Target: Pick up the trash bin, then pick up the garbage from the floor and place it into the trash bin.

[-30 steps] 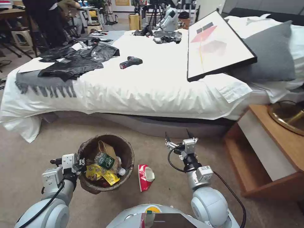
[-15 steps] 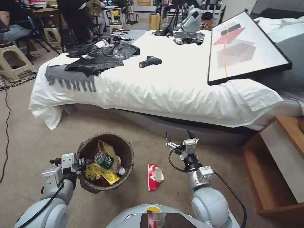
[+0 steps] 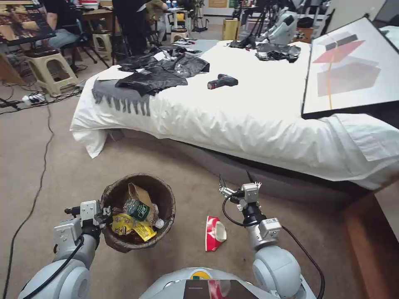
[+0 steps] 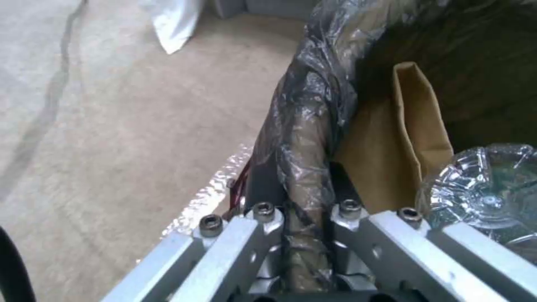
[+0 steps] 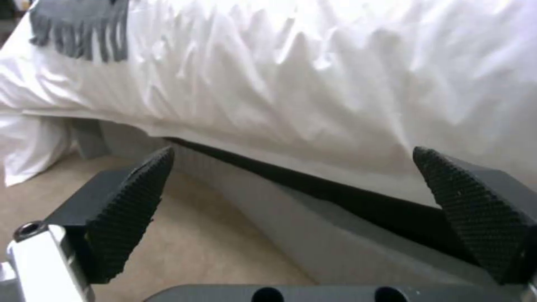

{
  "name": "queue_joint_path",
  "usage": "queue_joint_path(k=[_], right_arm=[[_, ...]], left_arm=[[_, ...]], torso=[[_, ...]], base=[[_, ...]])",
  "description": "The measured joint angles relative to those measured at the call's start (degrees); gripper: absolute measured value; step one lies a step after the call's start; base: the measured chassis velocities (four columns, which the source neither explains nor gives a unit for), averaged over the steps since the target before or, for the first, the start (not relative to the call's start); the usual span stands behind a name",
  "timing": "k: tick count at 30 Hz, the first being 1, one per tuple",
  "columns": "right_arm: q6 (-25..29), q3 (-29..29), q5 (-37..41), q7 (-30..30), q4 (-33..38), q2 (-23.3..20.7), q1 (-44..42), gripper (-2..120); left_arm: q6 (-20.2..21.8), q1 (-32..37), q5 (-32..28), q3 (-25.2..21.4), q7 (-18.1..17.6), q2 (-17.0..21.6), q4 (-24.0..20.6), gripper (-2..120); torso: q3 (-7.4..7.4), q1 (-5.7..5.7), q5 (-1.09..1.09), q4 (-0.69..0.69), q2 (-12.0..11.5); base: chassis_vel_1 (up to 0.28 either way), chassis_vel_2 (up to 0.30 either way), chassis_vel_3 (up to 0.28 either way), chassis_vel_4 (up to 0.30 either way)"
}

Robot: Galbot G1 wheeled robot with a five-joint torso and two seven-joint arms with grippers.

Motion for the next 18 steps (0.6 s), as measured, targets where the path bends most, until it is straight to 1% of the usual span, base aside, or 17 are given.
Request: queue_joint_path(k=[7, 10, 18], right_arm=[[-0.6, 0.8, 1.1, 0.0, -0.3, -0.7, -0.4, 100], [-1.7, 2.4, 3.8, 0.0, -0.4, -1.9, -0.9, 100], [-1.8, 5.5, 5.7, -1.4, -2.0, -3.3, -1.9, 100]], left_arm=[[-0.2, -0.4, -0.1, -0.4, -0.3, 0.4, 0.0, 3], [-0.2, -0.7, -0.4, -0.6, -0.3, 0.6, 0.0, 3], [-0.1, -1.0, -0.9, -0.8, -0.3, 1.1, 0.0, 3]], torso=[[0.0, 0.0, 0.0, -0.02, 0.0], [0.0, 0.0, 0.0, -0.01, 0.0], [0.0, 0.0, 0.0, -0.01, 0.0]], base=[[0.007, 0.004, 0.004, 0.006], [0.0, 0.0, 0.0, 0.0], [0.0, 0.0, 0.0, 0.0]])
